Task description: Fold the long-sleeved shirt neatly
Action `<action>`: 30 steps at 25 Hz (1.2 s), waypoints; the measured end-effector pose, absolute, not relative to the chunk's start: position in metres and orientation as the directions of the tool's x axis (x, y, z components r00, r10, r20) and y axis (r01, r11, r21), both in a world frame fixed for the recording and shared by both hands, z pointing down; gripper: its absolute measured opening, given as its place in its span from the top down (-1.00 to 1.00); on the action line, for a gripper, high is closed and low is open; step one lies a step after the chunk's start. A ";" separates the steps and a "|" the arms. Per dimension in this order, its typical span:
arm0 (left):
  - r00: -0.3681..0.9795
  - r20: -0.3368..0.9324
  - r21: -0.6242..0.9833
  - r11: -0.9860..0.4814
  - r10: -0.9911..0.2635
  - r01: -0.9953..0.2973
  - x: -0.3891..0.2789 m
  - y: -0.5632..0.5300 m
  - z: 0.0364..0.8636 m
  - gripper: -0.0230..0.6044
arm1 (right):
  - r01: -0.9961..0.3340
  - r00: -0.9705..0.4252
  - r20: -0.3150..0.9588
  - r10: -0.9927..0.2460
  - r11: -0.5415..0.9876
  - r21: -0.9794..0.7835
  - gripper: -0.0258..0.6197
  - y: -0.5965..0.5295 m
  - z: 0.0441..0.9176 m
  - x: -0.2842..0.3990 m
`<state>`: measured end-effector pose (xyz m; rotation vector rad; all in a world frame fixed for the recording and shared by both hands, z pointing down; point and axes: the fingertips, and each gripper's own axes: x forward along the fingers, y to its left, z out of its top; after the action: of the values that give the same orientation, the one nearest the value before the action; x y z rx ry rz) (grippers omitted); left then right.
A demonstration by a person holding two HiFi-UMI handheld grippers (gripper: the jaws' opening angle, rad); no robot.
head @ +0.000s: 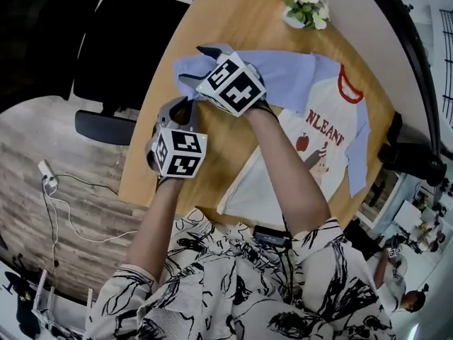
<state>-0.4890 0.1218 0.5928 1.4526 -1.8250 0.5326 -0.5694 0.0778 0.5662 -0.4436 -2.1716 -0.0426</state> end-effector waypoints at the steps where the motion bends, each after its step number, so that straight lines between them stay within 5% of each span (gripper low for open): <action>1: -0.089 0.751 0.122 0.269 -0.655 -0.955 -0.489 0.122 0.592 0.80 | 0.339 -0.522 0.795 0.307 0.931 -0.137 -0.05 0.083 0.571 -0.574; 9: -0.086 0.746 0.119 0.258 -0.660 -0.959 -0.491 0.123 0.592 0.82 | 0.388 -0.449 0.852 0.268 0.918 -0.084 0.81 0.099 0.590 -0.586; 21: -0.368 0.511 -0.008 0.423 -0.777 -0.906 -0.572 0.137 0.429 0.83 | 0.274 -0.802 0.519 0.296 0.954 -0.121 0.83 0.083 0.403 -0.619; 30: -0.253 0.334 -0.057 0.249 -0.908 -0.967 -0.476 0.057 0.301 0.83 | 0.149 -0.938 0.313 0.152 0.988 -0.032 0.83 0.002 0.263 -0.514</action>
<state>-0.4760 0.0567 0.3008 1.7556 -2.2875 0.3692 -0.5145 0.0025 0.2626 -0.2184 -2.8130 0.0118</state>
